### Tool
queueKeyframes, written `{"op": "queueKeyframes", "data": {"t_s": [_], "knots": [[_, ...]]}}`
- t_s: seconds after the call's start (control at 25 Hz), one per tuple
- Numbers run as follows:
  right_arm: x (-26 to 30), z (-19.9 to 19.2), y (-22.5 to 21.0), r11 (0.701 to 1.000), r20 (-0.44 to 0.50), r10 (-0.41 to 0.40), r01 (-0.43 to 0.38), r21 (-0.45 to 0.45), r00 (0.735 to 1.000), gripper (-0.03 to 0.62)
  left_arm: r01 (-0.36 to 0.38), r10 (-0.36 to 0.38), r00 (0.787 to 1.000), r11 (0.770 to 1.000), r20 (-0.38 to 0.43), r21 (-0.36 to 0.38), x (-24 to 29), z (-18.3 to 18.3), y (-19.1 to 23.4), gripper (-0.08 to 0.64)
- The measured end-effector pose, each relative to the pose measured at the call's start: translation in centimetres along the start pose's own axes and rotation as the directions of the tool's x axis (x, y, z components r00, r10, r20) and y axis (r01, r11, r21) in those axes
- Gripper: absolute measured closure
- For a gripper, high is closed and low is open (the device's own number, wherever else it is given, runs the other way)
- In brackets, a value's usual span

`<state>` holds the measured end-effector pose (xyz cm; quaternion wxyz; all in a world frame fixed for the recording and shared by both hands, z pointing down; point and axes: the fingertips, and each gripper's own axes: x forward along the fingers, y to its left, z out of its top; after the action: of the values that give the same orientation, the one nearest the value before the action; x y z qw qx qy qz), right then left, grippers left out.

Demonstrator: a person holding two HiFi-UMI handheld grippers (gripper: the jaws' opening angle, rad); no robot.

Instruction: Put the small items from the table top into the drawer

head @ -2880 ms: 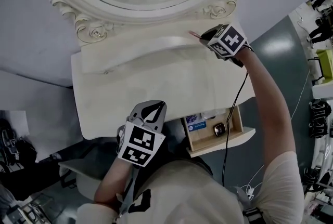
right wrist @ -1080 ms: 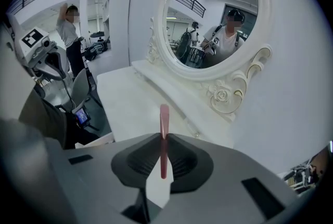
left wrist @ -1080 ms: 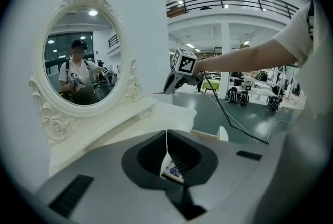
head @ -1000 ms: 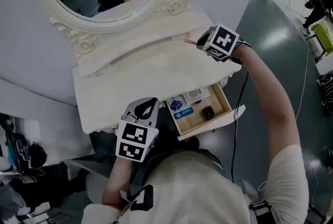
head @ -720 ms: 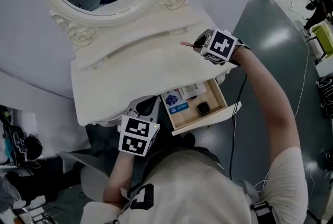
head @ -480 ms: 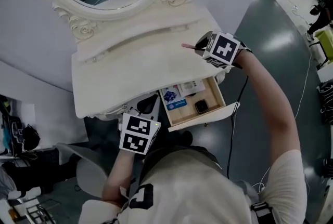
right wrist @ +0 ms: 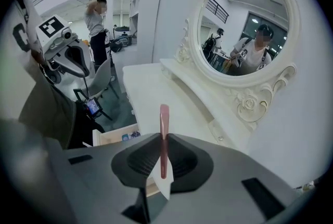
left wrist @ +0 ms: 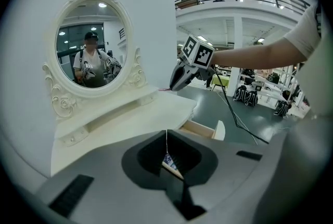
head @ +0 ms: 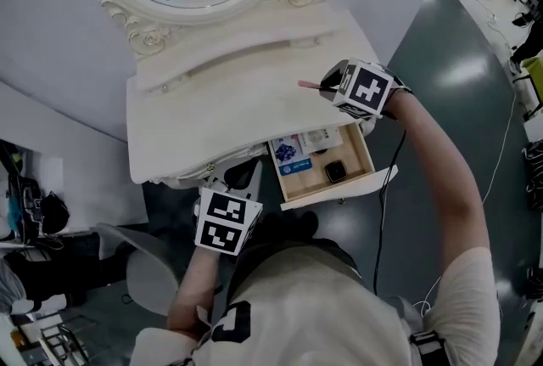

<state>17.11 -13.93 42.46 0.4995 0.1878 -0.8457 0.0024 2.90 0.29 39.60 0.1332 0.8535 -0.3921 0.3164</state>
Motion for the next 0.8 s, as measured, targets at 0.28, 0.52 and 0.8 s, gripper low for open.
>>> {"op": "queueKeyframes", "data": {"t_s": [0.28, 0.52, 0.8], "knots": [[0.3, 0.8, 1.1, 1.000, -0.060, -0.001, 0.002, 0.019, 0.998, 0.531, 0.042, -0.041, 0.999, 0.999, 0.008, -0.026, -0.8, -0.9, 2.4, 0.503], [1.3, 0.9, 3.6, 0.999, -0.127, 0.016, -0.010, 0.045, 0.992, 0.531, 0.105, -0.104, 0.993, 0.994, 0.058, -0.010, -2.0, -1.1, 2.9, 0.503], [0.9, 0.4, 6.1, 0.996, -0.171, 0.015, 0.000, 0.089, 0.985, 0.531, 0.174, -0.174, 0.982, 0.985, 0.074, 0.012, -2.4, -1.8, 2.8, 0.503]]}}
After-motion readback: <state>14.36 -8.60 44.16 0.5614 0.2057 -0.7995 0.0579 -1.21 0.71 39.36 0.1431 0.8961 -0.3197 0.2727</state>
